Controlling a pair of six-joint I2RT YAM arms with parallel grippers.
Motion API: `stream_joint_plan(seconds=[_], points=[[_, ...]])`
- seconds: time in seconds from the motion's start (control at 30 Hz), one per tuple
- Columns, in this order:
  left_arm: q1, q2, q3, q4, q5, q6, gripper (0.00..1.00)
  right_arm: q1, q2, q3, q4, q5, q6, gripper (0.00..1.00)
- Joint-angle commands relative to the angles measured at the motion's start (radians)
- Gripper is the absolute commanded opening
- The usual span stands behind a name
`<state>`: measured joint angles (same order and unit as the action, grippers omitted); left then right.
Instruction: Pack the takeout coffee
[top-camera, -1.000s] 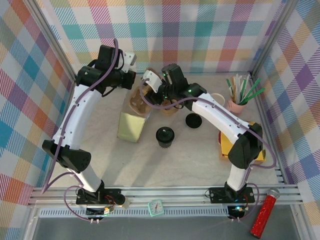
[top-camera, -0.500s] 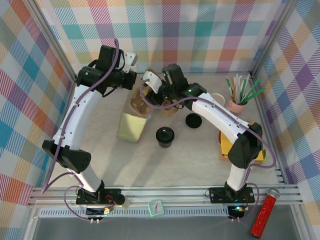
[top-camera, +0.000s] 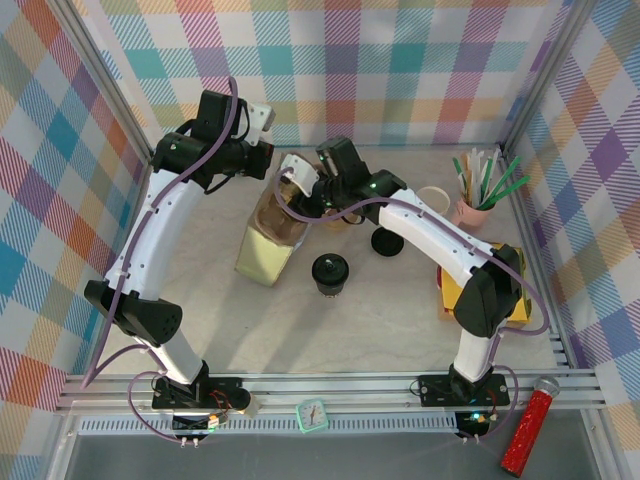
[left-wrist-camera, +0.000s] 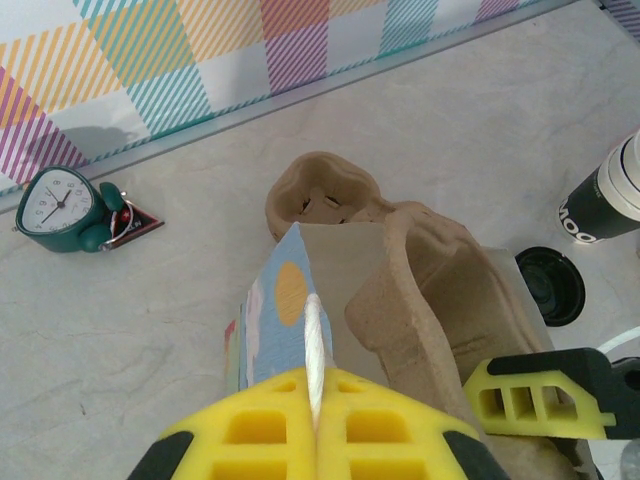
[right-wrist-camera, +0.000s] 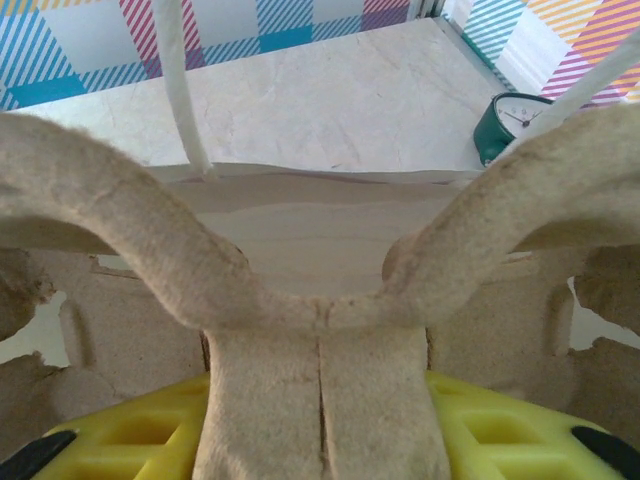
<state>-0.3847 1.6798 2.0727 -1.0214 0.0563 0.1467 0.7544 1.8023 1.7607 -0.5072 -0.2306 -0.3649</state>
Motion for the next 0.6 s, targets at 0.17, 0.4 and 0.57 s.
stream_joint_plan(seconds=[0.17,0.4,0.57], points=[[-0.010,-0.031,0.003,-0.008,0.021,-0.010,0.00,0.010,0.018,-0.002,-0.037,0.042,0.053,0.46],[-0.012,-0.033,-0.002,-0.008,0.023,-0.014,0.00,0.006,0.007,-0.006,-0.043,0.024,0.047,0.46],[-0.015,-0.031,-0.004,0.004,0.007,-0.023,0.00,0.007,0.019,0.010,-0.077,-0.018,0.060,0.46]])
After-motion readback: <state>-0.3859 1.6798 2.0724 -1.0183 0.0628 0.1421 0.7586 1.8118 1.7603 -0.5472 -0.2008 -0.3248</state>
